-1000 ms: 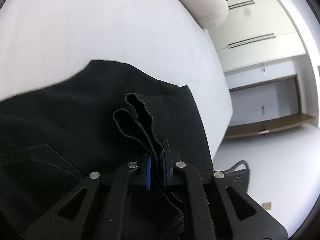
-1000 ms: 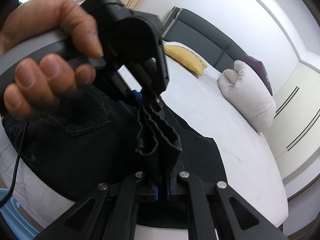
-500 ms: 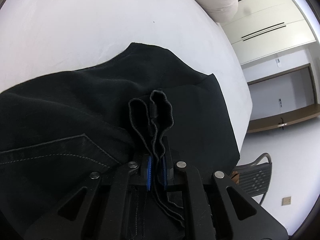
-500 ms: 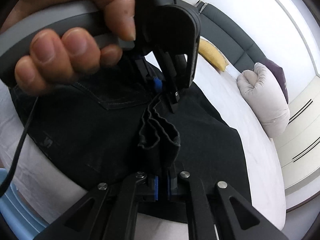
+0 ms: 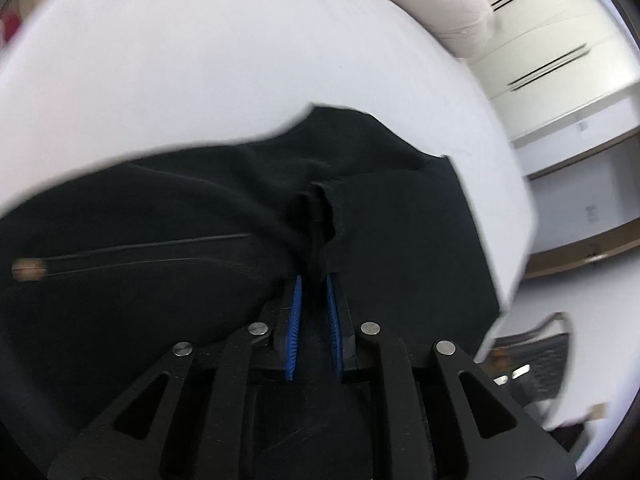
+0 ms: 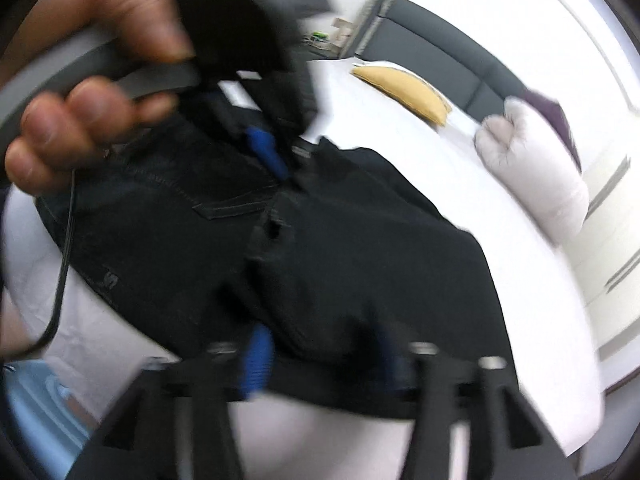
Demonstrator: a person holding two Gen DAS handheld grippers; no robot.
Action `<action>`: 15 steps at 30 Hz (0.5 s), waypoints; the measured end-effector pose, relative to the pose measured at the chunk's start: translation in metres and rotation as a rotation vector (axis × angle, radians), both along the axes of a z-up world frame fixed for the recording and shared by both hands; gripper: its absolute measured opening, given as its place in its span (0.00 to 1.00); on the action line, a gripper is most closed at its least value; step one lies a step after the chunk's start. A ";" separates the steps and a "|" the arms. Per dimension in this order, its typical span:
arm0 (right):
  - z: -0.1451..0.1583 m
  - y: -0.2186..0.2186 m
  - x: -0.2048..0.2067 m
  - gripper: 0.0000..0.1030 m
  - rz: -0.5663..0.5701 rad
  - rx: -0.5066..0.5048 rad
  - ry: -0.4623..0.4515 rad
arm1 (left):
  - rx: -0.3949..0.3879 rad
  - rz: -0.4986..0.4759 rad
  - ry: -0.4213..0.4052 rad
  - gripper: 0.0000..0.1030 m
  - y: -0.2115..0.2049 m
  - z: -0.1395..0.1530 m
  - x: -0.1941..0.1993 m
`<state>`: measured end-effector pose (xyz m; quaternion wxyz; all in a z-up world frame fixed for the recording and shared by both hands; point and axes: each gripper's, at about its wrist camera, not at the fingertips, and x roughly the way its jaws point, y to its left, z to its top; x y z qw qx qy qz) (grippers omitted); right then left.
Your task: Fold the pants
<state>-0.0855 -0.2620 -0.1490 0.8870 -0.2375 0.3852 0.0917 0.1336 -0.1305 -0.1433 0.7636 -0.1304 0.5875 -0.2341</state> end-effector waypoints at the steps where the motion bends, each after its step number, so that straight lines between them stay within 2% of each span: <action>1: 0.006 -0.010 -0.002 0.66 0.001 0.049 0.021 | 0.047 0.011 -0.025 0.12 0.002 0.004 -0.005; 3: 0.021 -0.037 -0.008 0.66 -0.017 0.167 0.064 | 0.092 0.043 -0.066 0.12 0.005 0.016 -0.012; 4: 0.027 -0.051 -0.009 0.66 -0.027 0.226 0.085 | 0.082 0.045 -0.102 0.12 0.002 0.025 -0.017; 5: 0.035 -0.068 -0.008 0.62 -0.032 0.310 0.119 | 0.072 0.035 -0.125 0.12 -0.002 0.031 -0.020; 6: 0.042 -0.091 -0.003 0.54 -0.047 0.420 0.158 | 0.063 0.012 -0.146 0.12 -0.013 0.038 -0.026; 8: 0.049 -0.135 0.018 0.48 -0.080 0.614 0.245 | 0.043 -0.063 -0.179 0.12 -0.041 0.044 -0.038; 9: 0.051 -0.161 0.034 0.39 -0.080 0.718 0.293 | 0.045 -0.108 -0.195 0.12 -0.058 0.045 -0.045; 11: 0.056 -0.196 0.061 0.35 -0.069 0.861 0.301 | 0.074 -0.177 -0.186 0.12 -0.074 0.034 -0.052; 12: 0.051 -0.218 0.082 0.33 -0.064 0.964 0.354 | 0.086 -0.198 -0.167 0.12 -0.084 0.026 -0.056; 13: 0.044 -0.235 0.105 0.33 -0.081 1.026 0.394 | 0.097 -0.216 -0.137 0.12 -0.093 0.013 -0.062; 15: 0.034 -0.249 0.137 0.32 -0.083 1.073 0.443 | 0.102 -0.226 -0.133 0.12 -0.099 -0.002 -0.069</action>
